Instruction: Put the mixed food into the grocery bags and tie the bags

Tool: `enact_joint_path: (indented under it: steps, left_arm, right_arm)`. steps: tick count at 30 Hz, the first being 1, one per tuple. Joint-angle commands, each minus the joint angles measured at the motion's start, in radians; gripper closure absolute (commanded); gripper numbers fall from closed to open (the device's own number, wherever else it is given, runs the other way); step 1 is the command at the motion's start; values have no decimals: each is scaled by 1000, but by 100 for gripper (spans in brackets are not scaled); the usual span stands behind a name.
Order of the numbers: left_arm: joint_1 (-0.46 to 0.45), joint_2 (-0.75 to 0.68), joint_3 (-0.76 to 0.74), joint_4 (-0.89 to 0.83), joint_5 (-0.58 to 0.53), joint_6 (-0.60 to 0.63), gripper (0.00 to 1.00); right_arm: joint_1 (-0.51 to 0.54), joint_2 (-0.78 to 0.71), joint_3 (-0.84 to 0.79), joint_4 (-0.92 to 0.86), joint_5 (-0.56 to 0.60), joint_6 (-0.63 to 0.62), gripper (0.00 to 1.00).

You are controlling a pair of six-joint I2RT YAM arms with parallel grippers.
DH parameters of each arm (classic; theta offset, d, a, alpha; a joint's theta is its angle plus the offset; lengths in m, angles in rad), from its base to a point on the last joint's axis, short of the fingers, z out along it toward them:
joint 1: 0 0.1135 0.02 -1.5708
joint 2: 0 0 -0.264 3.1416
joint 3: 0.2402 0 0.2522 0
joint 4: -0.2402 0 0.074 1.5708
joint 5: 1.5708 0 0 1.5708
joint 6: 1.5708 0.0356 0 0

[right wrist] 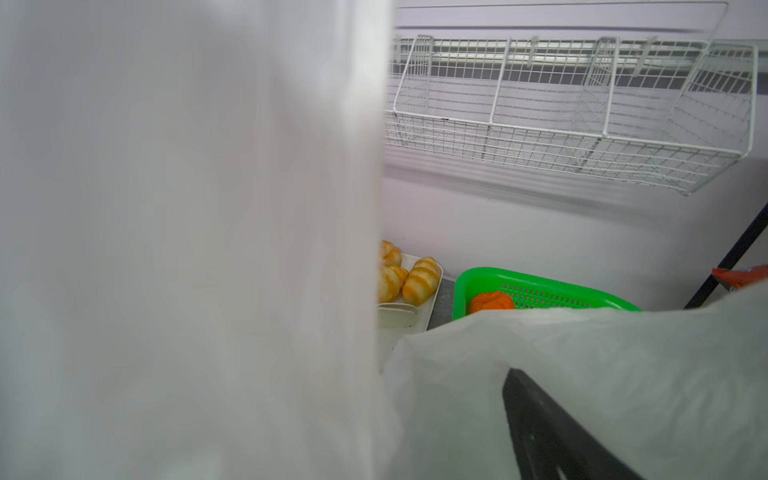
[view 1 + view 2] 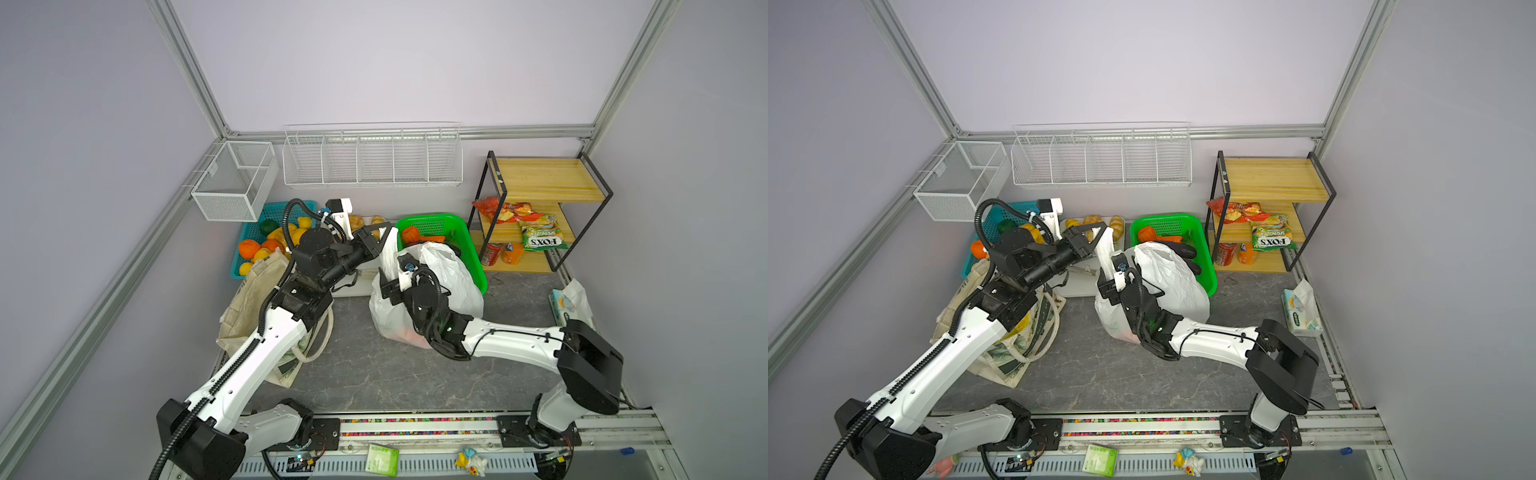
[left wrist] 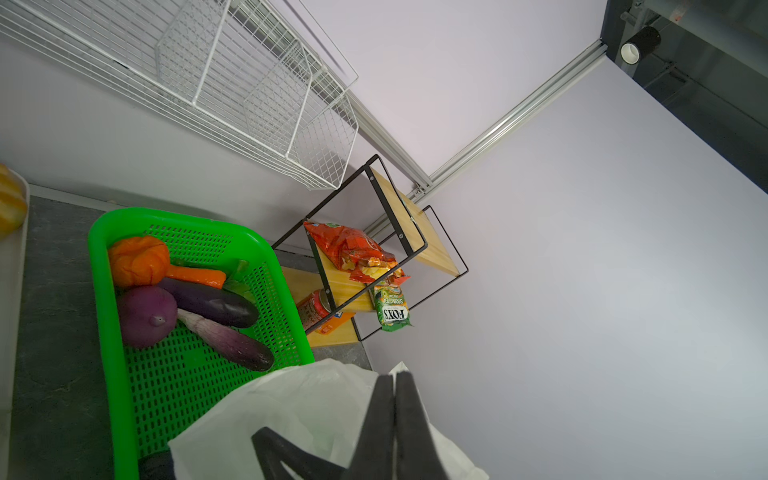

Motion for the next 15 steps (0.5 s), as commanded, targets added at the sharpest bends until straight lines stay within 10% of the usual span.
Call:
enact_joint_path:
  steps: [1, 15]
  left_arm:
    - [8, 18, 51, -15, 15, 48, 100]
    - [52, 37, 78, -51, 24, 79, 100]
  right_arm:
    - [-5, -118, 70, -238, -145, -61, 2]
    - [4, -345, 395, -982, -511, -357, 8]
